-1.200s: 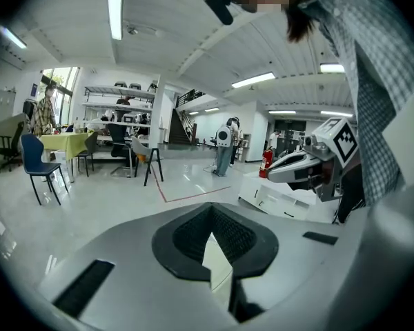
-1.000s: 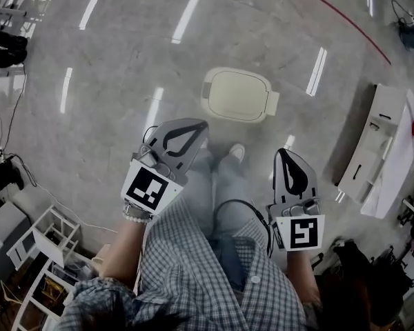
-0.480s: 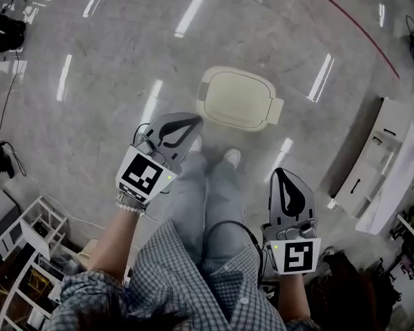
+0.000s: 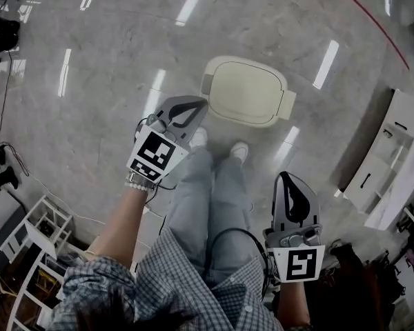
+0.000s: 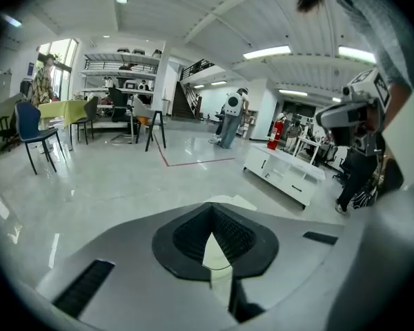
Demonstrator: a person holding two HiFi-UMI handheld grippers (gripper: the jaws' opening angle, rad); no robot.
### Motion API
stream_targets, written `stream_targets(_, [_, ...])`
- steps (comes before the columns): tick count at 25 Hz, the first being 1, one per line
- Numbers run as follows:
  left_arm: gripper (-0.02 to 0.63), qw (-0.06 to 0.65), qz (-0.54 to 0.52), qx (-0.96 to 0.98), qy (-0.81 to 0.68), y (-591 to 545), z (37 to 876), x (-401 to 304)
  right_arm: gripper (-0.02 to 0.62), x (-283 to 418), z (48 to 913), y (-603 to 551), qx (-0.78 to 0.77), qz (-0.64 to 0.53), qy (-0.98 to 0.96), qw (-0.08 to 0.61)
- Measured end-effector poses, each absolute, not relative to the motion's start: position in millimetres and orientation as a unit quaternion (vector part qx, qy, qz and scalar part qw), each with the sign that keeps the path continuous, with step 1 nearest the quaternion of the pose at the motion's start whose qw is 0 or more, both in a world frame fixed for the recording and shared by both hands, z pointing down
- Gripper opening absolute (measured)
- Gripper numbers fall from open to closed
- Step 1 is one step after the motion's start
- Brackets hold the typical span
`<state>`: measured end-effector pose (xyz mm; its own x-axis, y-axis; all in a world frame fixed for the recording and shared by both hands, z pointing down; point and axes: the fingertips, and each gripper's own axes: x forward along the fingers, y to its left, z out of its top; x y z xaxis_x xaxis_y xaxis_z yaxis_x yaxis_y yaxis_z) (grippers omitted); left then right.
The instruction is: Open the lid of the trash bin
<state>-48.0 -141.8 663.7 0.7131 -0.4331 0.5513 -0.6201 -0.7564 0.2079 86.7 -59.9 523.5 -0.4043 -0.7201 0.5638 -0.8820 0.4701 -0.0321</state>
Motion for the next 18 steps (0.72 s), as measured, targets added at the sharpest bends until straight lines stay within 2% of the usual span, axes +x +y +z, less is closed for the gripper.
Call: stream_targets(18, [0.005,0.237,0.339,0.87,-0.269,-150,804,-51,0.018,83,565,-62,0.509,0.197,-0.799,0.254])
